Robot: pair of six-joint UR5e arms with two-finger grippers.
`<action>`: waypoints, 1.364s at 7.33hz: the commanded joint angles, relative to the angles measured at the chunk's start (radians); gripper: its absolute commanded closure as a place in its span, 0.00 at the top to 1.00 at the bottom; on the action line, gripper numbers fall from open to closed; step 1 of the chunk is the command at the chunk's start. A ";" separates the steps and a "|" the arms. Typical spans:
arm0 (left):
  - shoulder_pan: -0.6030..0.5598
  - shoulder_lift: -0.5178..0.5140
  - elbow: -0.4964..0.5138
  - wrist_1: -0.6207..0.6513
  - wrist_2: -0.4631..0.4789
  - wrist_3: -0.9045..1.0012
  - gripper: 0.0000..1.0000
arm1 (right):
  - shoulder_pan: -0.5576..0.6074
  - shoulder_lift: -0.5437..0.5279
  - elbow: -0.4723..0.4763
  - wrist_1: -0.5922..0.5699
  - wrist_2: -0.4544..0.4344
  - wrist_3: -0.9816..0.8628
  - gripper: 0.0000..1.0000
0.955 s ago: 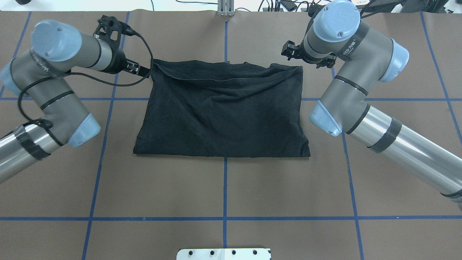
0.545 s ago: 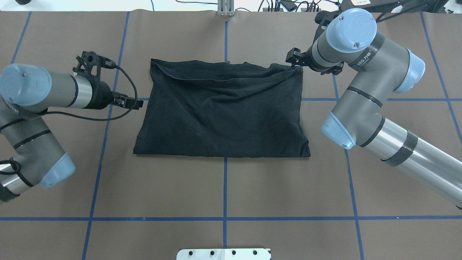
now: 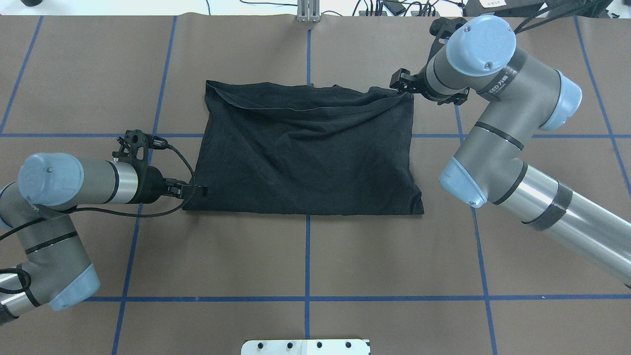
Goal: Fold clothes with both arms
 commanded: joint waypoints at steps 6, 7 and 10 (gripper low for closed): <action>0.052 0.022 0.007 -0.042 0.034 -0.070 0.49 | -0.002 0.005 -0.001 0.000 -0.001 -0.002 1.00; 0.052 0.022 0.007 -0.042 0.034 -0.070 0.32 | -0.003 0.005 -0.002 0.000 -0.001 -0.002 1.00; 0.049 0.024 -0.004 -0.042 0.036 -0.070 0.00 | -0.005 0.006 -0.001 0.000 0.000 -0.002 1.00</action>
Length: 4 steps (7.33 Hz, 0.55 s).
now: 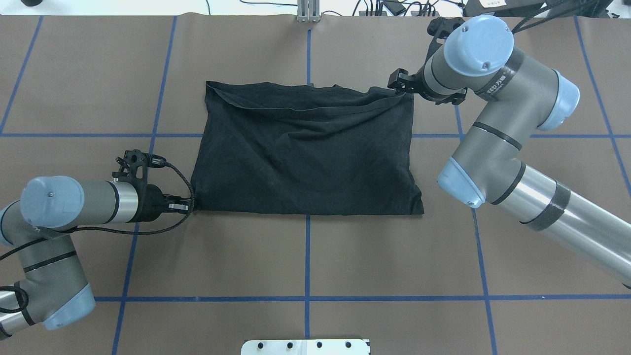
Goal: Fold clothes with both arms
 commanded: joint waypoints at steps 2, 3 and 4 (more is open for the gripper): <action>-0.009 0.025 -0.033 0.002 -0.013 0.013 0.00 | -0.001 0.001 0.002 0.002 0.000 0.003 1.00; -0.015 0.025 -0.032 0.006 -0.015 0.047 0.00 | -0.001 0.001 0.003 0.002 0.000 0.003 1.00; -0.050 0.025 -0.021 0.009 -0.012 0.149 0.00 | -0.001 0.001 0.003 0.002 0.000 0.003 1.00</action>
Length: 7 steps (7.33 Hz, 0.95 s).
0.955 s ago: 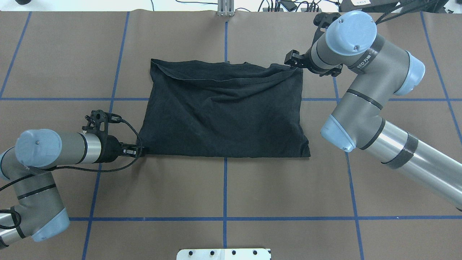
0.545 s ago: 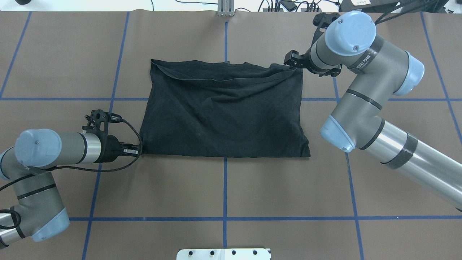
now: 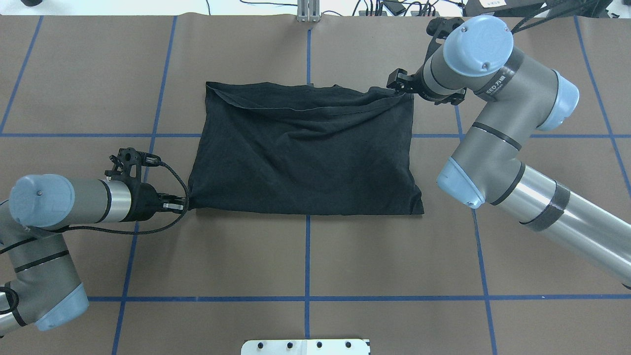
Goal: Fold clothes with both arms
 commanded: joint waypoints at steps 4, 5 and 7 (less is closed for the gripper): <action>-0.383 -0.105 0.286 0.003 -0.093 0.484 0.00 | -0.008 0.003 -0.001 0.006 0.000 0.000 1.00; -0.425 -0.213 0.436 0.003 -0.091 0.518 0.00 | -0.012 0.005 -0.001 0.006 0.000 0.002 1.00; -0.471 -0.436 0.700 -0.004 -0.082 0.550 0.00 | -0.021 0.009 0.001 0.006 -0.002 0.009 1.00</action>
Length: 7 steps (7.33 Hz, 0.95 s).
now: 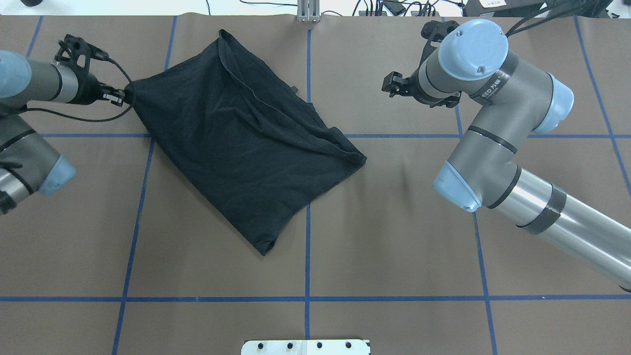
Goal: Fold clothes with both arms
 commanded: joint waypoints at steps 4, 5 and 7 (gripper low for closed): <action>-0.050 -0.310 0.387 -0.020 0.068 0.027 0.08 | -0.007 0.002 0.001 0.000 -0.001 -0.003 1.00; -0.068 -0.310 0.358 -0.033 0.063 0.081 0.99 | -0.019 0.005 -0.005 0.000 -0.005 -0.001 1.00; -0.082 -0.225 0.220 -0.039 -0.042 0.096 1.00 | -0.035 0.088 -0.065 -0.002 -0.010 0.040 1.00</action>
